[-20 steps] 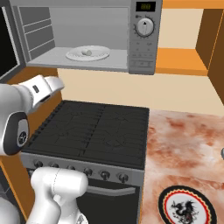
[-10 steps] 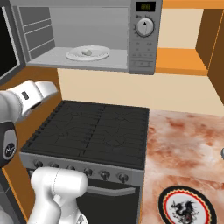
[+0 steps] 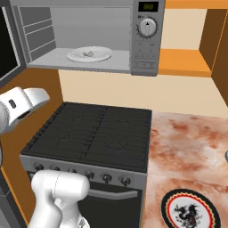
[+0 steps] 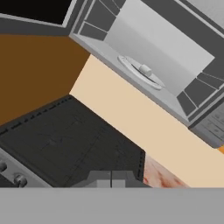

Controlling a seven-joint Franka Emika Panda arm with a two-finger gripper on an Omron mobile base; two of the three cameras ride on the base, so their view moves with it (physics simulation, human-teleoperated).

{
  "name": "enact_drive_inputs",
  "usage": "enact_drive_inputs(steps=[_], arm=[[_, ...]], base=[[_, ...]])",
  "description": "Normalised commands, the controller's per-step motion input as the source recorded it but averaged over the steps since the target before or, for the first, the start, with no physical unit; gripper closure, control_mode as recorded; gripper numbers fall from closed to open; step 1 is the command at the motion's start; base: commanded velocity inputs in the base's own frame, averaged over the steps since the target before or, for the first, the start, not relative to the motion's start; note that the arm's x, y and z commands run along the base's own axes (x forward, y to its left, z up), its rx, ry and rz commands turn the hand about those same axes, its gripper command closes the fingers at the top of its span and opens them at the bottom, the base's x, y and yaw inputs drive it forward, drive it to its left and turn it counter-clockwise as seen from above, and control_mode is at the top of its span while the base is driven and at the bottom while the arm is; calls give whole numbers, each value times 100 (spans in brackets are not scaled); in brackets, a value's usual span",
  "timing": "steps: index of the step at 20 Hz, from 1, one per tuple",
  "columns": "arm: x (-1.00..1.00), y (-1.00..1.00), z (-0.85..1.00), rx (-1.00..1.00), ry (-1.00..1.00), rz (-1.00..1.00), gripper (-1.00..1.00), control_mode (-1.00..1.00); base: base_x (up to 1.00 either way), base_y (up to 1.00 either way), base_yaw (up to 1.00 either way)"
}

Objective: Pick the marshmallow from the counter and place it in the microwave. Then turn on the microwave.

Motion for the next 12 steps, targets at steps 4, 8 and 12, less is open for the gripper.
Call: enact_drive_inputs(steps=[4, 8, 12], arm=[[-33, 14, 0, -1, 1, -1, 100, -100], [-34, 14, 0, -1, 2, -2, 100, -100], [-38, 13, 2, 0, 1, -2, 100, -100]], base=[[0, 0, 0], [0, 0, 0], [0, 0, 0]])
